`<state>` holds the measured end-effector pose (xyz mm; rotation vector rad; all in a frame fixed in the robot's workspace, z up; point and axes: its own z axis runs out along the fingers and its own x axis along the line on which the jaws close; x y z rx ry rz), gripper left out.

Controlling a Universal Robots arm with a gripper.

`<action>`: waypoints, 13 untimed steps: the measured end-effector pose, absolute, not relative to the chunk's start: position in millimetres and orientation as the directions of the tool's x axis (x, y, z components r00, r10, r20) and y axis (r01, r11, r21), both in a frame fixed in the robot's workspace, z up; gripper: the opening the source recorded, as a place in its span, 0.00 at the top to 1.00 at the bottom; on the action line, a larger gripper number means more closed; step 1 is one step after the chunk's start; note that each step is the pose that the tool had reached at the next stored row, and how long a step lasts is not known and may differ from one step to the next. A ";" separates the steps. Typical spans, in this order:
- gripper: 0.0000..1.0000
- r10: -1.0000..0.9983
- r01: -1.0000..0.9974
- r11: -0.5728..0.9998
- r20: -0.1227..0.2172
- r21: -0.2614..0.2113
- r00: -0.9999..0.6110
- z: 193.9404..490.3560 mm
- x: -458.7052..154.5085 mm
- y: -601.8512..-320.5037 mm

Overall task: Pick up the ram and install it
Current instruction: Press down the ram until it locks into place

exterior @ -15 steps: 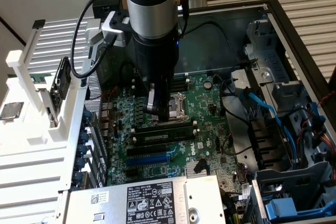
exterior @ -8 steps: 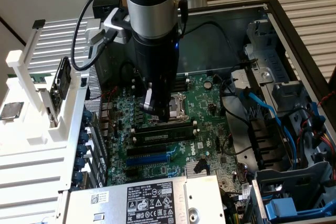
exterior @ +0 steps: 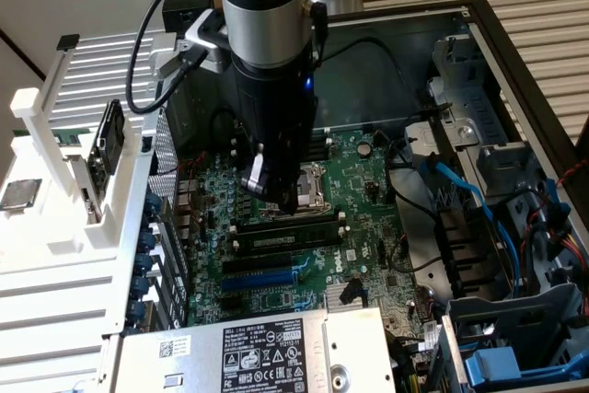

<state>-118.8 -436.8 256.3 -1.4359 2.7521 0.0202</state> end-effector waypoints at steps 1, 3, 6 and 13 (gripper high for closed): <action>0.89 -0.813 -0.814 0.581 -0.039 -0.006 -0.580 256.3 -118.8 -436.8; 0.89 -0.800 -0.801 0.599 -0.040 -0.005 -0.598 256.3 -118.8 -436.9; 0.89 -0.781 -0.781 0.624 -0.041 -0.005 -0.623 256.3 -118.8 -436.9; 0.89 -0.732 -0.732 0.681 -0.043 -0.003 -0.680 256.3 -118.8 -436.8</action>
